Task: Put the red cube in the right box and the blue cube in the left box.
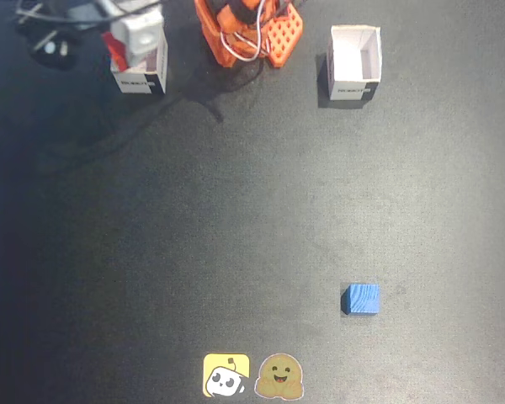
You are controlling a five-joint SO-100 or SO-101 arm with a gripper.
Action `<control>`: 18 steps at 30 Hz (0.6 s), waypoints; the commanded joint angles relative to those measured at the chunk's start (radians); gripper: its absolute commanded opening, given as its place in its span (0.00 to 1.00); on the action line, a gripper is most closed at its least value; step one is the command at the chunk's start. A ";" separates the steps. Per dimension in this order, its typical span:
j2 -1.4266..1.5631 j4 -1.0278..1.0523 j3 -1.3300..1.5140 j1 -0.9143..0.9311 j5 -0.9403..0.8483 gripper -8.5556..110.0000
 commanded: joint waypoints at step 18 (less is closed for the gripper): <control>0.054 -0.097 0.120 0.156 0.032 0.16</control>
